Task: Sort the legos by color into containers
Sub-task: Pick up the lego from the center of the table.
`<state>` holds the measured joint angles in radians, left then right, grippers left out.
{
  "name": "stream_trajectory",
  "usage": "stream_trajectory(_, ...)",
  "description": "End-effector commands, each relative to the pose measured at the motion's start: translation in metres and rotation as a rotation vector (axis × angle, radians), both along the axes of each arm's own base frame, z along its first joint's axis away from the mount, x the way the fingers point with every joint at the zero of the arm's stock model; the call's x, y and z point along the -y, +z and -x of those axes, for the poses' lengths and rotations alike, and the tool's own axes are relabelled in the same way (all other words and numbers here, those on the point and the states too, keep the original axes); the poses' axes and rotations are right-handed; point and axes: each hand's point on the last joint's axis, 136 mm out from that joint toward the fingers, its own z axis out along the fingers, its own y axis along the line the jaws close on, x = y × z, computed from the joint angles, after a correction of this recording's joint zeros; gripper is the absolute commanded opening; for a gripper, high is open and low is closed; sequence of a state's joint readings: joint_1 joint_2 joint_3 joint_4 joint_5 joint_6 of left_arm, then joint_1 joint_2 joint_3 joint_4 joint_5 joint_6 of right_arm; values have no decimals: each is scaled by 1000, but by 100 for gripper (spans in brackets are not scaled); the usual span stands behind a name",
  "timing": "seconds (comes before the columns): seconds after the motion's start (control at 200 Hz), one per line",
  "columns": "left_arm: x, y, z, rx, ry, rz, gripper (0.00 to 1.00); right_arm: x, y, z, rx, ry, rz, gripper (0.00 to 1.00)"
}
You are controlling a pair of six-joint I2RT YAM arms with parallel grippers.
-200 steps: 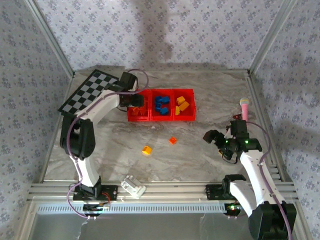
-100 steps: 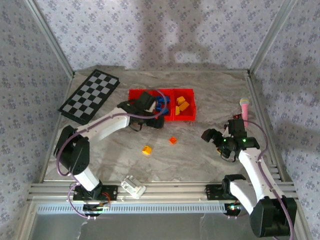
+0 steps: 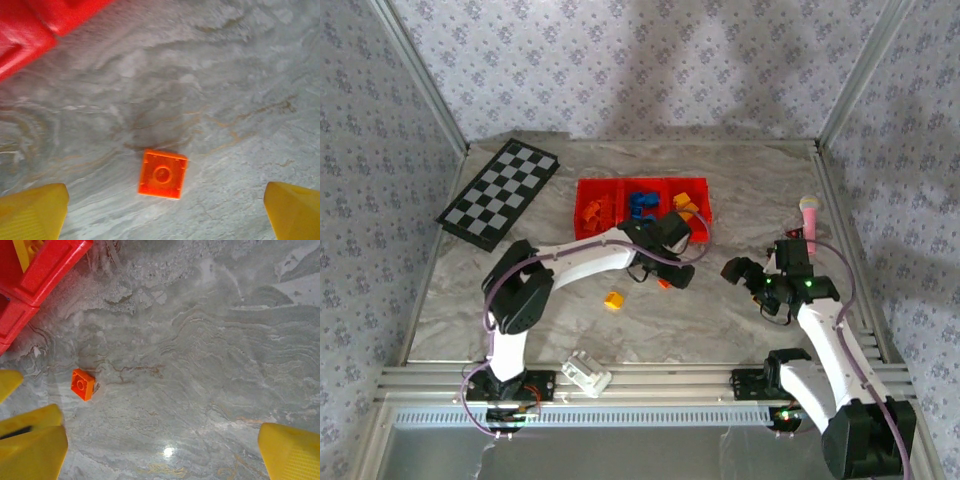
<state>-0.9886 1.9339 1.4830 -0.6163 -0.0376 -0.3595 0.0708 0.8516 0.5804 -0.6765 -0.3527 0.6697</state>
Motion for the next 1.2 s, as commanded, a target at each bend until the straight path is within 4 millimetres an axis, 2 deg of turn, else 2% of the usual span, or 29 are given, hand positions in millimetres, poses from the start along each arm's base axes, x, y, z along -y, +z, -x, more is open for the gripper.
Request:
stream_trajectory(0.0,8,-7,7,-27,-58,-32,98,3,-9,10,-35,-7,13,100)
stream_trajectory(0.195,10,-21,8,-50,-109,-93,96,4,-7,7,-32,-12,13,100)
stream_trajectory(0.375,7,-32,9,-72,-130,-142,84,6,-11,10,-53,-20,25,100)
stream_trajectory(0.954,-3,-59,9,-104,-93,-227,64,5,-9,7,-47,-12,25,100)
stream_trajectory(1.194,-13,-65,6,-116,-42,-256,43,5,-11,9,-46,-12,24,100)
